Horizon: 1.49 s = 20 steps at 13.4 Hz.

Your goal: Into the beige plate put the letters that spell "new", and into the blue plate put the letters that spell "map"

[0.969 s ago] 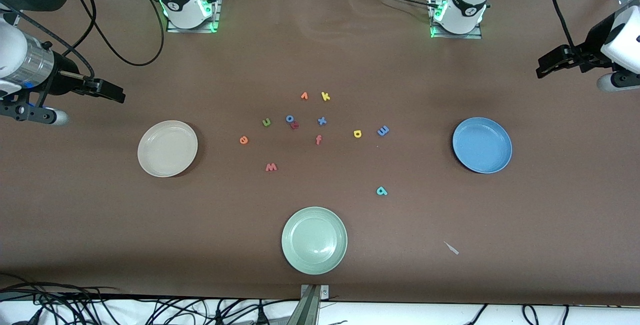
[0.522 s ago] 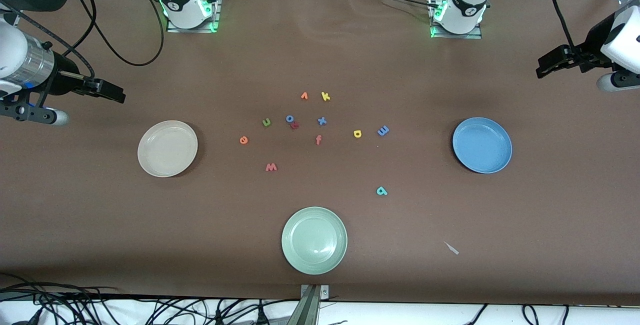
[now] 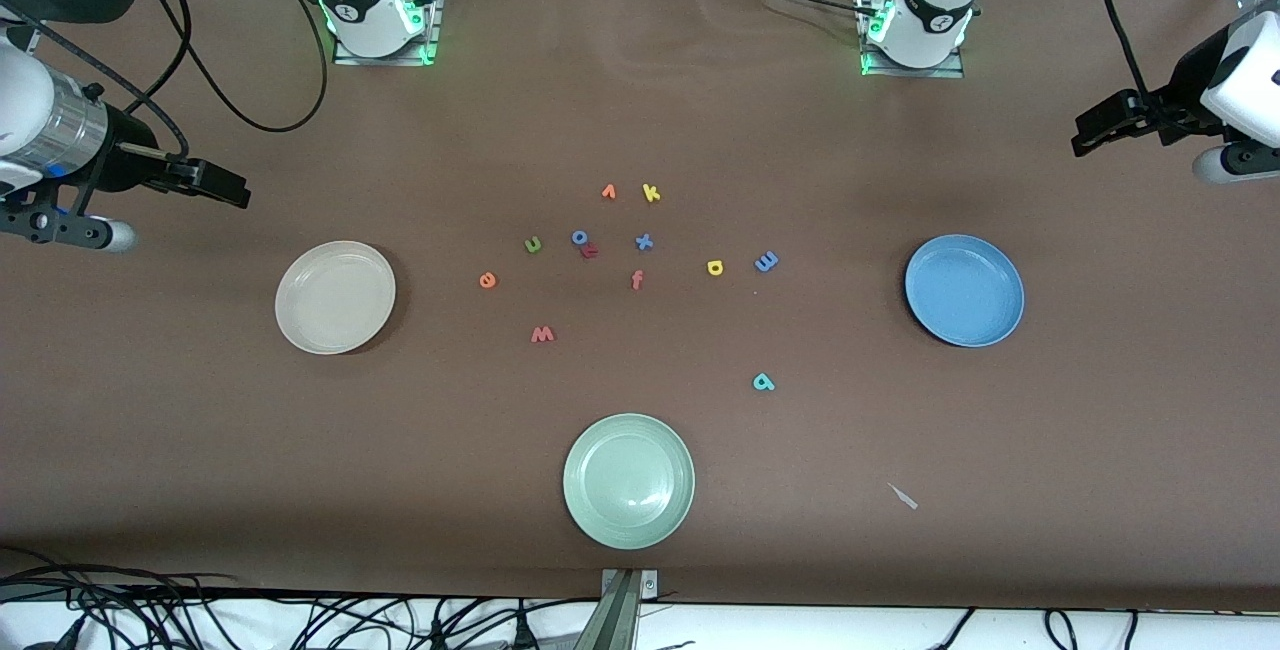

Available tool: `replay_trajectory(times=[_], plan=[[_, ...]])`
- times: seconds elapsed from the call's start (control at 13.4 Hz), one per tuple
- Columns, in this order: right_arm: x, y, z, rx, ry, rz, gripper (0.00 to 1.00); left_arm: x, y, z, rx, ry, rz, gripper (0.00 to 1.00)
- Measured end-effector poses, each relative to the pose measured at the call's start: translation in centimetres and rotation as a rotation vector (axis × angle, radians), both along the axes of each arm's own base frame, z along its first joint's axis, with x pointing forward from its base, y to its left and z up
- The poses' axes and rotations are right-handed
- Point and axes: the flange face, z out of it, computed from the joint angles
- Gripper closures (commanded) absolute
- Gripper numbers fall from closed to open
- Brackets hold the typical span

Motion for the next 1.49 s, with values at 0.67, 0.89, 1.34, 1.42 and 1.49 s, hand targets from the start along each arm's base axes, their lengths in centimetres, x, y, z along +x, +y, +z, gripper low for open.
replay_trajectory(times=[0.67,0.89,1.34,1.42,1.49], plan=[[0.03,-0.01,0.02,0.004,-0.003,0.031,0.00,0.00,-0.13,0.00,0.000,0.000,-0.002,0.00],[0.08,-0.10,0.04,0.000,-0.008,0.055,0.00,-0.02,-0.57,0.00,0.000,0.000,-0.011,0.00],[0.09,-0.12,0.05,-0.001,-0.008,0.064,0.00,-0.02,-0.60,0.00,0.000,0.000,-0.011,0.00],[0.10,-0.12,0.05,-0.001,-0.009,0.064,0.00,-0.02,-0.60,0.00,0.000,0.000,-0.011,0.00],[0.11,-0.12,0.06,-0.001,-0.010,0.065,0.00,-0.02,-0.60,0.00,0.000,0.000,-0.011,0.00]])
